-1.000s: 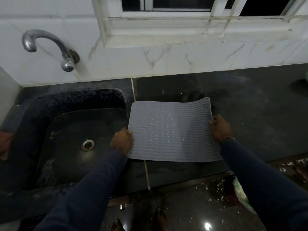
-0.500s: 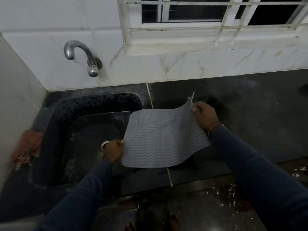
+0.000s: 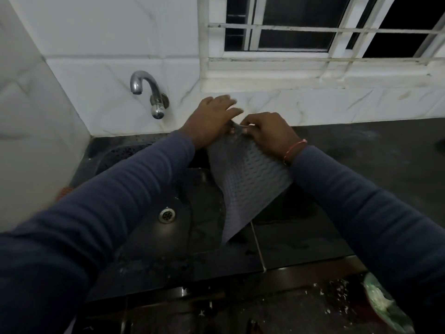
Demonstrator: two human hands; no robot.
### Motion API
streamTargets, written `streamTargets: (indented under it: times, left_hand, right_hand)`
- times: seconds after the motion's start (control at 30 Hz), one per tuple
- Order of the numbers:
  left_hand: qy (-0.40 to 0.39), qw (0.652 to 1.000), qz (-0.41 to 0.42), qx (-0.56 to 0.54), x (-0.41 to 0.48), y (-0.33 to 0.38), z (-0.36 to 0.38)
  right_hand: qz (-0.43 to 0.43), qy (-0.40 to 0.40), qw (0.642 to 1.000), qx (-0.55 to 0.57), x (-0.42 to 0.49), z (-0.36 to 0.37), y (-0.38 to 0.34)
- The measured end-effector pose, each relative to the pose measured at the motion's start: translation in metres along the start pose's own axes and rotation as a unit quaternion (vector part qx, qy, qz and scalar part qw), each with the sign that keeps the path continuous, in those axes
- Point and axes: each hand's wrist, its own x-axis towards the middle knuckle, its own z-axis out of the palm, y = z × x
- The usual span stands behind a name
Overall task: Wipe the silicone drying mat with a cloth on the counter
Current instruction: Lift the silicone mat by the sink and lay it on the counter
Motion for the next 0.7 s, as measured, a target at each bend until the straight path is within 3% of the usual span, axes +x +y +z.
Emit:
streamTargets:
  times: [0.1, 0.2, 0.37, 0.47, 0.7]
  left_hand:
    - [-0.024, 0.997, -0.061, -0.036, -0.019, -0.020, -0.012]
    - [-0.041, 0.990, -0.115, -0.067, -0.041, -0.037, -0.024]
    - [-0.065, 0.979, -0.170, -0.091, -0.069, -0.070, -0.041]
    - [-0.078, 0.973, -0.191, -0.104, -0.086, -0.087, -0.049]
    - [-0.081, 0.966, -0.234, -0.076, -0.104, -0.108, -0.069]
  right_hand:
    - [-0.031, -0.025, 0.999, -0.026, 0.017, -0.002, -0.028]
    - [-0.038, -0.106, 0.992, -0.052, 0.026, -0.006, -0.047]
    - [0.027, -0.251, 0.954, -0.163, 0.035, -0.011, -0.046]
    - [0.033, -0.256, 0.951, -0.170, 0.037, -0.012, -0.041]
    - [0.018, -0.175, 0.969, -0.176, 0.059, -0.001, -0.054]
